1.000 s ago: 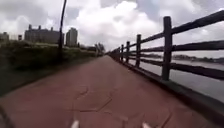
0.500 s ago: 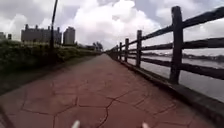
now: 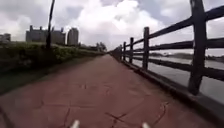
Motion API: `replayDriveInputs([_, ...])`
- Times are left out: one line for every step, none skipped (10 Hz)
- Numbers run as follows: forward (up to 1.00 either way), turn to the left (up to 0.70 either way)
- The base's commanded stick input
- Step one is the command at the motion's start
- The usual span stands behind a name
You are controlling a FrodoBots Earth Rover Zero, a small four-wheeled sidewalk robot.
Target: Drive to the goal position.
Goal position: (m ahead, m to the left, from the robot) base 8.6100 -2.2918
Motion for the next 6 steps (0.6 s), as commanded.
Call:
replayDriveInputs([0.85, 0.11])
replayDriveInputs([0.85, 0.11])
replayDriveInputs([0.85, 0.11])
replayDriveInputs([0.85, 0.11])
replayDriveInputs([0.85, 0.11])
replayDriveInputs([0.85, 0.11])
